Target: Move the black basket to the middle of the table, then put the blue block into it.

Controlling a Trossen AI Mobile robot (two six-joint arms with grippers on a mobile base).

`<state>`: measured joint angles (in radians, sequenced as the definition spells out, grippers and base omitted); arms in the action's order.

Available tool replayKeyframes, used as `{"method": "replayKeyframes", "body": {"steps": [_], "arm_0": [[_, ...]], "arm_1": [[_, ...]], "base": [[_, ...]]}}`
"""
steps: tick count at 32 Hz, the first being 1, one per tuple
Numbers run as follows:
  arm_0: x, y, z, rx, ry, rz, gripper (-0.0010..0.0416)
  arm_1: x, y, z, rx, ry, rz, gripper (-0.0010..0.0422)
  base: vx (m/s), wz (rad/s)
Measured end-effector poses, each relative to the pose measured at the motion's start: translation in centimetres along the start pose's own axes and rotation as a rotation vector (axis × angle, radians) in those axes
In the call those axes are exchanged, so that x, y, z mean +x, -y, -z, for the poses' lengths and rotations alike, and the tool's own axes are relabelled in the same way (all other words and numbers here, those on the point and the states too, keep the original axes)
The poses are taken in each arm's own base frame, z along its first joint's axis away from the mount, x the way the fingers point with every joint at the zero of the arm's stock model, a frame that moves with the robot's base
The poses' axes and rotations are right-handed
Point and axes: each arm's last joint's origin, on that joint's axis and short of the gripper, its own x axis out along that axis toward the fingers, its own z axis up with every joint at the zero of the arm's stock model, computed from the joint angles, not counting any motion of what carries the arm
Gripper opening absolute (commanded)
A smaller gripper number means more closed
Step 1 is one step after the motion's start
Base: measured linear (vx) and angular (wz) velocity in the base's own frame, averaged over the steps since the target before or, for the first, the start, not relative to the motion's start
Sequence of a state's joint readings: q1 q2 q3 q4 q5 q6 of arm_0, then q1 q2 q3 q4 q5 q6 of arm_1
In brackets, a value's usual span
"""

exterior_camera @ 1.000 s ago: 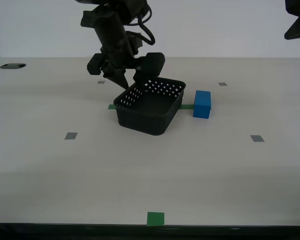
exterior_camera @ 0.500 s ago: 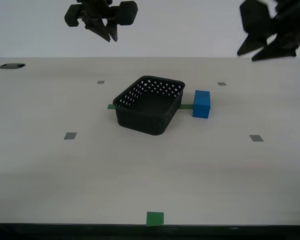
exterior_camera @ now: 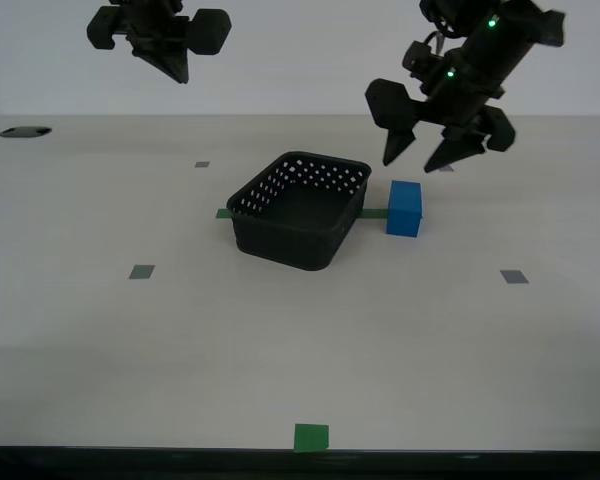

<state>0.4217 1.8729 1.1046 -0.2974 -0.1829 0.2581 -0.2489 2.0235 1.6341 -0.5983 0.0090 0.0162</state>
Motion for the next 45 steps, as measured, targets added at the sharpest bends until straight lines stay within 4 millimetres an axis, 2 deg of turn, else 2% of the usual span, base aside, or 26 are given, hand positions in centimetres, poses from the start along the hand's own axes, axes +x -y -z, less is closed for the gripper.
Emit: {"method": "replayKeyframes", "body": {"steps": [1, 5, 11, 15, 23, 25, 26, 29, 32, 34, 35, 37, 38, 39, 40, 41, 45], "arm_0": [[0.6, 0.0, -0.1, 0.015, -0.081, 0.024, 0.031], [2.2, -0.2, -0.2, 0.013, -0.139, 0.039, 0.0301], [2.7, 0.0, 0.7, 0.01, -0.178, 0.13, 0.0316], [2.7, 0.0, 0.7, 0.027, -0.174, 0.136, 0.0302], [2.7, -0.1, 0.6, 0.055, -0.161, 0.135, 0.0306], [3.4, 0.1, 0.8, 0.063, -0.181, 0.142, 0.0301], [4.4, 0.4, 1.3, 0.069, -0.21, 0.145, 0.03], [4.7, 0.3, 1.2, 0.065, -0.207, 0.138, 0.0298], [4.8, 0.4, 1.4, 0.07, -0.217, 0.153, 0.0262], [4.7, 0.4, 1.4, 0.084, -0.21, 0.158, 0.0187], [4.7, 0.4, 1.4, 0.084, -0.211, 0.158, 0.017], [4.7, 0.3, 1.3, 0.083, -0.206, 0.157, 0.0073], [4.7, 0.4, 1.3, 0.083, -0.208, 0.158, 0.0057], [4.7, 0.4, 1.3, 0.083, -0.209, 0.158, 0.0015], [4.7, 0.3, 1.3, 0.083, -0.209, 0.158, -0.0005], [4.7, 0.4, 1.3, 0.082, -0.21, 0.158, 0.0004], [4.6, 0.3, 1.3, 0.068, -0.213, 0.152, -0.0002]], "arm_1": [[0.0, 0.0, 0.0, 0.002, -0.002, -0.001, 0.0013], [0.0, -0.2, 0.0, 0.011, 0.005, -0.002, 0.0013], [0.0, -0.3, 0.0, 0.02, 0.002, -0.003, 0.0013], [0.0, -0.3, -0.1, 0.02, 0.008, -0.004, 0.0013], [0.0, -0.3, -0.1, 0.02, 0.011, -0.004, 0.0013], [0.0, -0.3, -0.1, 0.02, 0.011, -0.004, 0.0013], [0.0, -0.3, -0.1, 0.02, 0.014, -0.004, 0.0013], [0.0, -0.3, -0.1, 0.02, 0.007, -0.004, 0.0013], [0.0, -0.3, 0.0, 0.02, 0.006, -0.004, 0.0013], [0.0, -0.3, 0.0, 0.02, 0.002, -0.003, 0.0013], [0.0, -0.3, 0.0, 0.02, 0.002, -0.003, 0.0013], [0.0, -0.3, 0.0, 0.02, 0.003, -0.003, 0.0013], [0.0, -0.3, 0.0, 0.02, 0.002, -0.003, 0.0013], [0.0, -0.3, 0.0, 0.02, 0.002, -0.003, 0.0013], [0.0, -0.3, 0.0, 0.02, 0.002, -0.003, 0.0013], [0.0, -0.3, 0.0, 0.02, 0.001, -0.003, 0.0013], [0.0, -0.3, 0.0, 0.02, 0.001, -0.003, 0.0013]], "base": [[0.0, 0.0], [0.0, 0.0], [0.0, 0.0], [0.0, 0.0], [0.0, 0.0], [0.0, 0.0], [0.0, 0.0], [0.0, 0.0], [0.0, 0.0], [0.0, 0.0], [0.0, 0.0], [0.0, 0.0], [0.0, 0.0], [0.0, 0.0], [0.0, 0.0], [0.0, 0.0], [0.0, 0.0]]}}
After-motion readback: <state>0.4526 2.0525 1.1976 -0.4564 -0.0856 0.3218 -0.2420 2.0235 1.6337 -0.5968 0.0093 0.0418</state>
